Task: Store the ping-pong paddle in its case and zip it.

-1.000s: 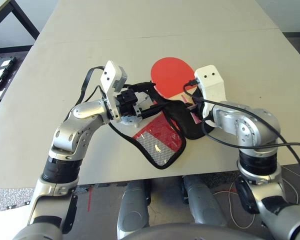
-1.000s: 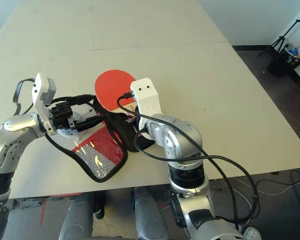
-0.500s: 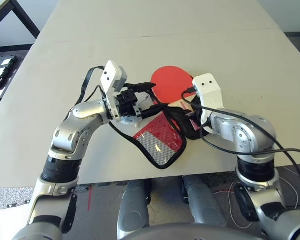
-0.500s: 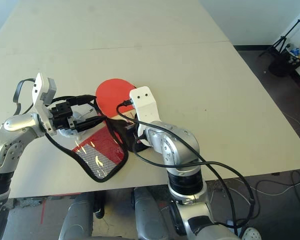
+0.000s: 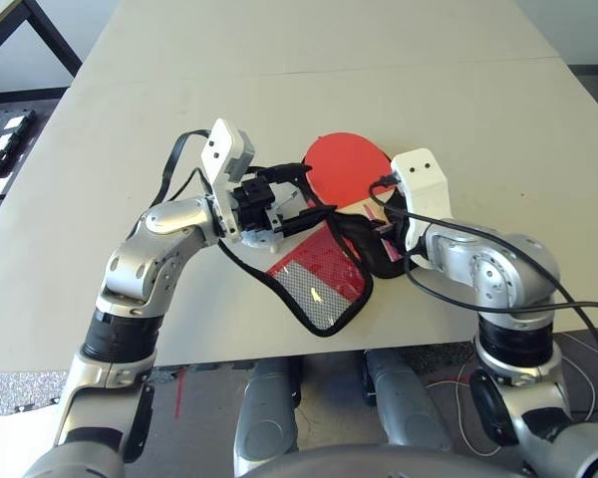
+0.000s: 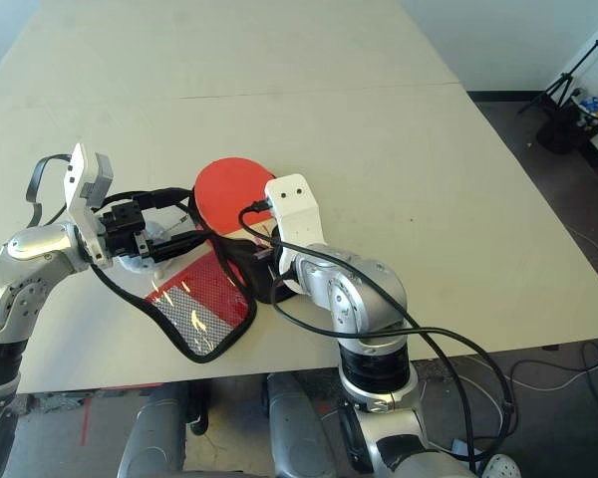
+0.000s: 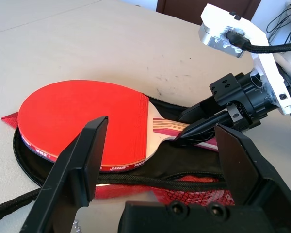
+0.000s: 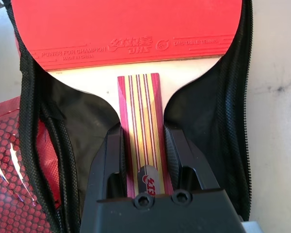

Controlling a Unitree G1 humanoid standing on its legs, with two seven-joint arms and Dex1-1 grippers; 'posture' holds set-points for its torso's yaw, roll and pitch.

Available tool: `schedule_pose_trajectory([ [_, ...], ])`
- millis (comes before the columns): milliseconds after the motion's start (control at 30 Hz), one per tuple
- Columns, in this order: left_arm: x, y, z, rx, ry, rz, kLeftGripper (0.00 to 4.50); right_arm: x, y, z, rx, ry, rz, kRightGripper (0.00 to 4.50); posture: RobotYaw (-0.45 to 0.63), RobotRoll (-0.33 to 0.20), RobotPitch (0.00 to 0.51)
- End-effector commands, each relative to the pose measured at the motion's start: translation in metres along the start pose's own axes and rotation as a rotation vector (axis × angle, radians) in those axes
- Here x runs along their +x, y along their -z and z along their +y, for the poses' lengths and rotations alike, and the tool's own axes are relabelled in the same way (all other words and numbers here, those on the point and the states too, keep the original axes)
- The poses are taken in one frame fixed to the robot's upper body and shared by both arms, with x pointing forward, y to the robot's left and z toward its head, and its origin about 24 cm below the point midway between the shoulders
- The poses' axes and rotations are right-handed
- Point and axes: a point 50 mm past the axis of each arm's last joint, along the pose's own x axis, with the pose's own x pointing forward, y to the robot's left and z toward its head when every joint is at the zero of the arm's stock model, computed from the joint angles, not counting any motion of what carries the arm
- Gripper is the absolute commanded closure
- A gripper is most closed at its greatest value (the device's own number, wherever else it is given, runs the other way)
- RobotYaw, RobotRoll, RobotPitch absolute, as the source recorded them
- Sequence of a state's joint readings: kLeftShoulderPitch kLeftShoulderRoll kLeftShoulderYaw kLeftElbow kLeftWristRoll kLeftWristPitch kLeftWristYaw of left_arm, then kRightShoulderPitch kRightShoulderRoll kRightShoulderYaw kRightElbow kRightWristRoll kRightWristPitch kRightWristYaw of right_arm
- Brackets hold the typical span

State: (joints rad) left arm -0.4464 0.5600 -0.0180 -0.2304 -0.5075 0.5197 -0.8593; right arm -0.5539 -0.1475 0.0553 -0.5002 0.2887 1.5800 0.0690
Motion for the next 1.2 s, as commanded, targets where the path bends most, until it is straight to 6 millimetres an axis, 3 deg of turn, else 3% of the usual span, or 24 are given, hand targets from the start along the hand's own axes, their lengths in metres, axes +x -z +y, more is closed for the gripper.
schedule_pose_trajectory([
  [33, 0.002, 0.004, -0.001, -0.006, 0.013, 0.022, 0.00, 0.002, 0.012, 0.000, 0.047, -0.007, 0.056, 3.38, -0.09, 0.000, 0.214],
  [133, 0.002, 0.004, -0.001, -0.006, 0.016, 0.021, 0.00, 0.003, 0.013, 0.001, 0.077, -0.020, 0.058, 3.38, -0.09, 0.000, 0.213],
  [500, 0.005, 0.006, -0.002, -0.010, 0.022, 0.020, 0.00, -0.005, -0.001, 0.005, 0.006, -0.167, 0.024, 0.03, -0.08, 0.000, 0.209],
  [767, 0.004, 0.006, -0.001, -0.007, 0.020, 0.020, 0.00, -0.020, -0.005, -0.014, -0.063, -0.232, 0.043, 0.03, -0.08, 0.000, 0.209],
  [1000, 0.004, 0.005, -0.002, -0.008, 0.023, 0.020, 0.00, -0.031, -0.007, -0.018, -0.127, -0.277, 0.056, 0.03, -0.08, 0.000, 0.211],
  [1200, 0.005, 0.005, -0.002, -0.006, 0.024, 0.020, 0.00, -0.026, -0.008, -0.027, -0.099, -0.227, 0.076, 0.03, -0.08, 0.000, 0.210],
])
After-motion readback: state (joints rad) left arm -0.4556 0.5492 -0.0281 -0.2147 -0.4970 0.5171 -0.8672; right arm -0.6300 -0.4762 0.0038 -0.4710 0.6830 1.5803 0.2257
